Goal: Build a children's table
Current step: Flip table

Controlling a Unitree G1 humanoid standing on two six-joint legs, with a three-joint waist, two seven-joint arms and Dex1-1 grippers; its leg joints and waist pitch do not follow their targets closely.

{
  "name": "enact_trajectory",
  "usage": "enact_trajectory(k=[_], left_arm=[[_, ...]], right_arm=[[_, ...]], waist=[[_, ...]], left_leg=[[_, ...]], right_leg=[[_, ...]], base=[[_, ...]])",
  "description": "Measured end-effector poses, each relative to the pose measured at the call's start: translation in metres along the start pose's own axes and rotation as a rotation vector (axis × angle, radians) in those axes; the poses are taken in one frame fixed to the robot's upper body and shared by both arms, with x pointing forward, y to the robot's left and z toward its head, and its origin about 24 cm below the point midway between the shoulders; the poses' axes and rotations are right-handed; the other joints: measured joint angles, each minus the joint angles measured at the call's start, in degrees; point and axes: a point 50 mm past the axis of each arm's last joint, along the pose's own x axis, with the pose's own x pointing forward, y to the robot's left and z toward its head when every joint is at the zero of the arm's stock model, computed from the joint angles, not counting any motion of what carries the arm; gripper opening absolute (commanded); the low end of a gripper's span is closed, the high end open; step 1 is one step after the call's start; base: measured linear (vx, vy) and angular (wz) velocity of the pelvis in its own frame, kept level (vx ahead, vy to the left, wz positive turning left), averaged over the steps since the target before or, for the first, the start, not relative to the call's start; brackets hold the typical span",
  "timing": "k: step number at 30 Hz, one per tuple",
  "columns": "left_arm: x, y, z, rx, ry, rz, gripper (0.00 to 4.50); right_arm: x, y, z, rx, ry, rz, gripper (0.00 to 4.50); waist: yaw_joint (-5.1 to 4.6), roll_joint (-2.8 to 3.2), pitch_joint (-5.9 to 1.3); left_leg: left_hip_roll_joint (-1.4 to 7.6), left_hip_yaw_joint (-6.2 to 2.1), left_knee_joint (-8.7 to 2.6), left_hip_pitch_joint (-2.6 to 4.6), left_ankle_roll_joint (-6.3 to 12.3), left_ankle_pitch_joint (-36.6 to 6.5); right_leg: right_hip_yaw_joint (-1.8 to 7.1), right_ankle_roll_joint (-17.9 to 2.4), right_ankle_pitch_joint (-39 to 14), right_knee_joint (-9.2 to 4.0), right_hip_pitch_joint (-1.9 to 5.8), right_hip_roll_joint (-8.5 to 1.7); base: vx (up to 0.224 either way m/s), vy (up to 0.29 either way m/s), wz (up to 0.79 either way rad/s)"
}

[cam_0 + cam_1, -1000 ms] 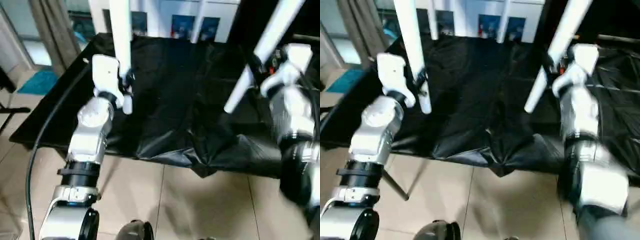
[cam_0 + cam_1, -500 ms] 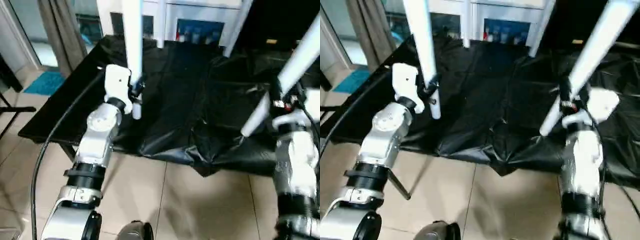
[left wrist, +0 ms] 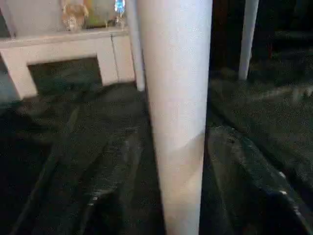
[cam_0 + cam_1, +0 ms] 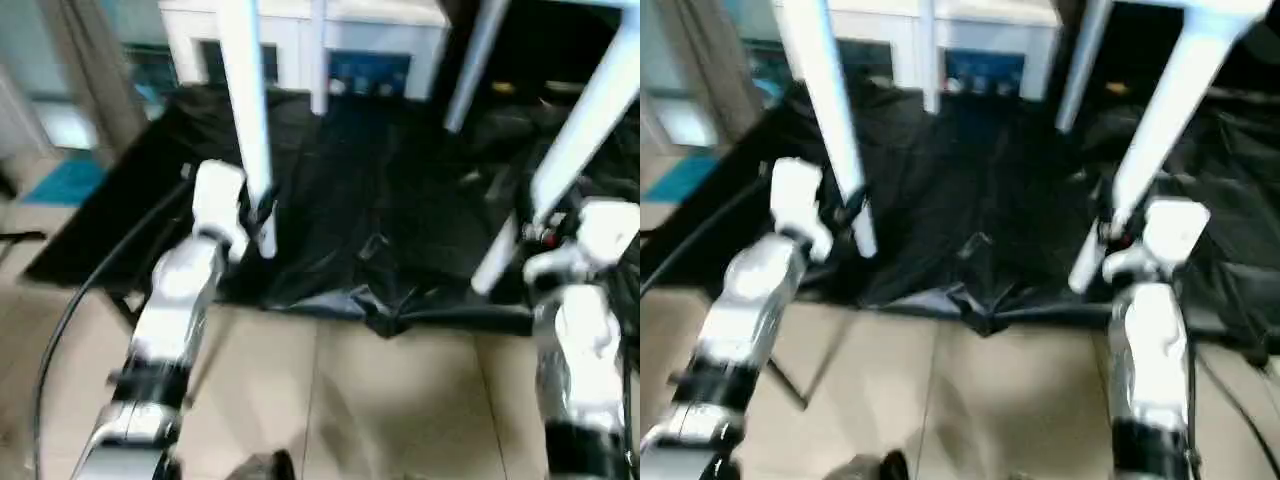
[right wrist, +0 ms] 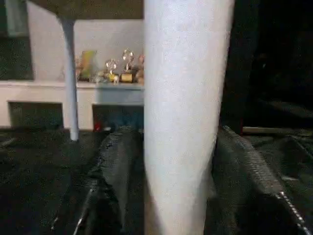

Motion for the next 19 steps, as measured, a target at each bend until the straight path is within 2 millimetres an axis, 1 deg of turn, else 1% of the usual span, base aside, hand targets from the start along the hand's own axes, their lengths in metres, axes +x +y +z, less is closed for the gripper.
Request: enact_trajectory(k=[1, 2, 3, 4, 5, 6, 7, 8, 9, 10, 11, 12, 13, 14, 15, 16, 17, 18, 19], left_arm=[[-0.005, 0.000, 0.000, -0.013, -0.011, 0.001, 2.93], [-0.012, 0.003, -0.003, -0.023, -0.009, 0.009, 3.16], [-0.018, 0.006, -0.005, -0.029, -0.009, 0.020, 3.16], [-0.022, 0.009, -0.006, -0.035, -0.010, 0.030, 3.19], [-0.025, 0.011, -0.005, -0.043, -0.015, 0.045, 3.35], [-0.030, 0.009, -0.002, -0.050, -0.033, 0.051, 3.35], [-0.036, 0.007, -0.001, -0.062, -0.042, 0.061, 3.49], [-0.042, 0.006, -0.001, -0.085, -0.046, 0.081, 3.49], [-0.046, 0.006, -0.002, -0.092, -0.041, 0.092, 3.49], [-0.048, 0.005, -0.003, -0.094, -0.034, 0.098, 3.49], [-0.050, 0.006, -0.003, -0.091, -0.027, 0.106, 3.49], [-0.050, 0.003, -0.002, -0.079, -0.030, 0.112, 3.49], [-0.052, 0.001, -0.001, -0.066, -0.034, 0.129, 3.49], [-0.060, 0.002, -0.007, -0.044, -0.009, 0.169, 3.49], [-0.070, 0.002, -0.019, -0.033, 0.044, 0.188, 3.49], [-0.077, 0.002, -0.028, -0.013, 0.090, 0.197, 3.49], [-0.078, 0.001, -0.031, 0.004, 0.108, 0.196, 3.49], [-0.077, 0.000, -0.029, 0.023, 0.103, 0.190, 3.49], [-0.076, -0.001, -0.027, 0.033, 0.094, 0.185, 3.49]], right_arm=[[-0.008, -0.001, -0.004, 0.001, 0.022, -0.010, 2.76], [-0.015, 0.000, -0.009, 0.005, 0.049, -0.016, 2.89], [-0.018, 0.001, -0.007, 0.001, 0.045, -0.018, 2.89], [-0.020, 0.000, -0.006, -0.004, 0.038, -0.022, 2.98], [-0.021, -0.001, -0.002, -0.012, 0.029, -0.034, 3.16], [-0.027, -0.002, 0.001, -0.026, 0.021, -0.045, 3.16], [-0.034, -0.004, 0.001, -0.039, 0.025, -0.055, 3.20], [-0.041, -0.006, 0.001, -0.049, 0.040, -0.065, 3.20], [-0.045, -0.007, -0.001, -0.049, 0.053, -0.067, 3.20], [-0.050, -0.008, -0.001, -0.048, 0.062, -0.070, 3.20], [-0.053, -0.006, -0.001, -0.034, 0.069, -0.064, 3.20], [-0.060, -0.006, -0.002, -0.018, 0.086, -0.063, 3.20], [-0.066, -0.006, -0.005, -0.004, 0.115, -0.057, 3.20], [-0.065, -0.003, -0.009, 0.012, 0.158, -0.018, 3.20], [-0.065, -0.001, -0.012, 0.023, 0.192, 0.008, 3.20], [-0.066, 0.003, -0.016, 0.037, 0.229, 0.033, 3.20], [-0.069, 0.005, -0.024, 0.053, 0.286, 0.047, 3.20], [-0.071, 0.006, -0.030, 0.066, 0.327, 0.058, 3.20], [-0.072, 0.008, -0.034, 0.073, 0.352, 0.065, 3.20]], waist=[[-0.58, -0.10, 0.16], [-1.62, 0.04, 0.19], [-2.11, 0.18, 0.25], [-2.43, 0.19, 0.27], [-2.91, 0.15, 0.28], [-3.03, 0.05, 0.28], [-3.06, 0.01, 0.29], [-3.16, 0.10, 0.33], [-3.34, 0.29, 0.40], [-3.56, 0.59, 0.48], [-3.29, 1.12, 0.76], [-2.57, 0.90, 0.70], [-1.40, -0.25, 0.18], [-0.88, -1.14, -0.37], [-0.11, -0.73, -0.40], [0.19, 0.23, -0.75], [0.31, 0.89, -0.98], [0.25, 1.12, -1.14], [0.26, 1.15, -1.27]], left_leg=[[0.46, 0.37, -0.64, 0.03, -0.02, 0.0], [0.92, 0.54, -1.57, 0.14, -0.04, 0.0], [0.95, 0.53, -2.00, 0.19, -0.04, 0.0], [0.95, 0.73, -2.22, 0.27, -0.04, 0.0], [0.94, 1.13, -2.29, 0.35, -0.04, 0.0], [0.94, 1.50, -2.71, 0.72, -0.04, 0.0], [0.95, 1.90, -3.38, 1.29, -0.04, 0.0], [1.06, 2.16, -4.23, 1.87, -0.04, 0.0], [1.29, 2.18, -4.79, 2.13, -0.04, 0.0], [1.62, 2.14, -5.37, 2.27, -0.04, 0.0], [2.24, 2.30, -6.18, 1.89, -0.09, 0.0], [2.62, 3.15, -6.29, 1.67, -0.09, 0.0], [2.78, 4.89, -6.19, 1.37, -0.14, 0.0], [2.57, 5.07, -5.29, 1.20, -0.58, 0.3], [2.51, 4.03, -5.07, 0.85, -0.57, 0.2], [2.30, 2.77, -5.27, 0.75, -0.74, 0.4], [2.56, 2.34, -5.92, 0.49, -1.95, 2.1], [2.98, 2.39, -6.14, 0.27, -2.31, 2.9], [3.20, 2.54, -6.13, 0.04, -2.33, 2.9]], right_leg=[[0.46, 0.0, 0.0, -0.93, 0.02, 0.79], [0.92, -1.3, -0.2, -2.09, 0.87, 1.86], [0.85, -2.4, 0.3, -2.62, 1.14, 2.14], [0.87, -3.5, 1.0, -2.85, 1.16, 2.10], [0.93, -3.4, 1.5, -3.17, 1.13, 1.69], [0.94, -3.2, 1.5, -3.23, 1.19, 1.42], [0.97, -3.1, 1.5, -3.53, 1.28, 1.36], [0.78, -1.9, 0.8, -4.04, 1.55, 1.31], [0.37, -1.5, 0.6, -4.61, 1.88, 1.40], [-0.63, -1.5, 0.5, -5.39, 2.37, 1.47], [-1.49, -1.6, -0.6, -4.07, 2.96, 1.46], [-0.64, -1.9, -2.2, 0.31, 3.02, 1.51], [0.88, -1.9, -2.8, 2.87, 3.89, 1.51], [2.52, 1.0, -2.2, 2.81, 3.57, 1.62], [2.18, 1.0, -2.2, 2.74, 3.11, 1.64], [1.79, 0.9, -2.1, 2.69, 3.11, 1.78], [1.47, 0.5, -1.9, 2.57, 2.87, 2.31], [1.50, 0.2, -1.6, 2.40, 2.47, 2.75], [1.71, 0.1, -1.6, 2.35, 2.32, 3.10]], base=[[0.000, 0.000, 0.00], [-0.119, 0.014, 0.21], [-0.054, 0.022, -0.01], [-0.054, 0.022, -0.01], [-0.059, 0.001, 0.05], [0.000, 0.000, 0.00], [0.000, 0.000, 0.00], [-0.011, -0.055, 0.03], [-0.017, -0.061, -0.01], [-0.017, -0.061, -0.01], [-0.083, -0.077, 0.02], [-0.069, -0.136, 0.17], [-0.069, -0.136, 0.17], [0.066, -0.199, 0.17], [0.078, -0.123, -0.13], [0.078, -0.123, -0.13], [0.000, 0.000, 0.00], [0.000, 0.000, 0.00], [0.000, 0.000, 0.00]])
